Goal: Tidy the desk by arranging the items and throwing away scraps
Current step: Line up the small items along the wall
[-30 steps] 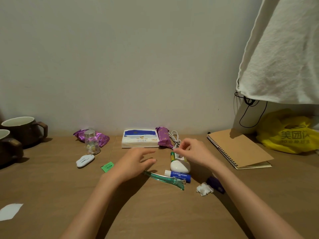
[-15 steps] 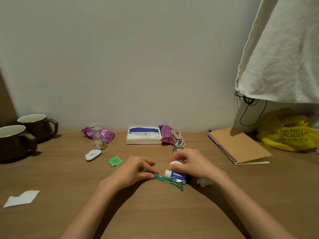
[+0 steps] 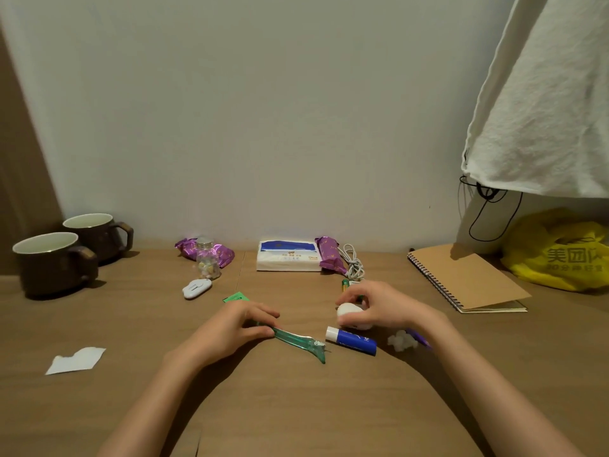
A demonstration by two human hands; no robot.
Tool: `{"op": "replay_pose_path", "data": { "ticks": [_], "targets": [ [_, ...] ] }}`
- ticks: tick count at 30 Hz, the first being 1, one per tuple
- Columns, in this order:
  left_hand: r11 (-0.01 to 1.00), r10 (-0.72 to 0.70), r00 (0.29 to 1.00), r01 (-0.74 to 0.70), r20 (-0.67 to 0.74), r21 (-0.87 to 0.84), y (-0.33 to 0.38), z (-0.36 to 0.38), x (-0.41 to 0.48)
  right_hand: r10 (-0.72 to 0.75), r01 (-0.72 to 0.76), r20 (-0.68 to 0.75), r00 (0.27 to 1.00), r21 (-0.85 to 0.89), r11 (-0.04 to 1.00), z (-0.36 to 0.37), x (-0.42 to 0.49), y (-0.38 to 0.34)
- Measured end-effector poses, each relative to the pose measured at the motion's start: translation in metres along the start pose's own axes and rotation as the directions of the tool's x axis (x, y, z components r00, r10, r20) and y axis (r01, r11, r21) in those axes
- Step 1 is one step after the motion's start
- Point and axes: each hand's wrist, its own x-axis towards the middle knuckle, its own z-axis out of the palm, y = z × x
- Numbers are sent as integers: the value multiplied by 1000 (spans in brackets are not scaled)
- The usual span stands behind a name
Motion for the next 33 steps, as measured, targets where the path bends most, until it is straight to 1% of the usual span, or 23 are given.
{"op": "replay_pose_path", "data": {
  "ticks": [2,4,6,8,10,12,14,17,19,21,25,29,33],
  "targets": [
    [1000,-5,1000,5,-26,-13,-3,-3,-4,-4,4,36,999,-17,1000,2,-3,1],
    [999,-8,998,6,-60,-39,-6,-7,-8,3,-3,24,1000,-15,1000,3,-3,2],
    [997,-5,994,-3,-110,-72,-7,-12,-12,1,-1,-13,1000,-24,1000,5,-3,0],
    [993,-25,983,4,-182,-115,-6,-18,-16,-5,6,-98,995,6,1000,4,-2,-6],
    [986,-54,953,4,-298,-167,-5,-24,-19,-13,31,-189,982,94,995,2,1,-18],
    [984,-78,910,6,-407,-176,-6,-31,-20,-70,97,-260,963,95,991,0,12,-33],
    [992,-89,867,30,-491,-126,-11,-37,-19,-127,159,-297,946,86,984,-2,28,-47],
    [994,-85,797,113,-598,8,-29,-44,-13,-177,218,-316,932,101,971,-2,60,-73],
    [984,-98,776,167,-623,53,-37,-47,-10,-197,240,-326,925,96,966,-1,86,-91],
    [975,-99,770,203,-630,96,-42,-48,-4,-209,246,-324,923,80,966,2,113,-105],
    [952,-113,747,270,-655,143,-47,-43,2,-209,230,-283,936,44,972,14,163,-118],
    [936,-121,739,307,-663,172,-57,-38,3,-223,217,-226,948,-52,975,27,200,-124],
    [917,-102,715,337,-692,213,-68,-40,6,-193,189,-184,964,-42,981,39,224,-123]
  ]
}}
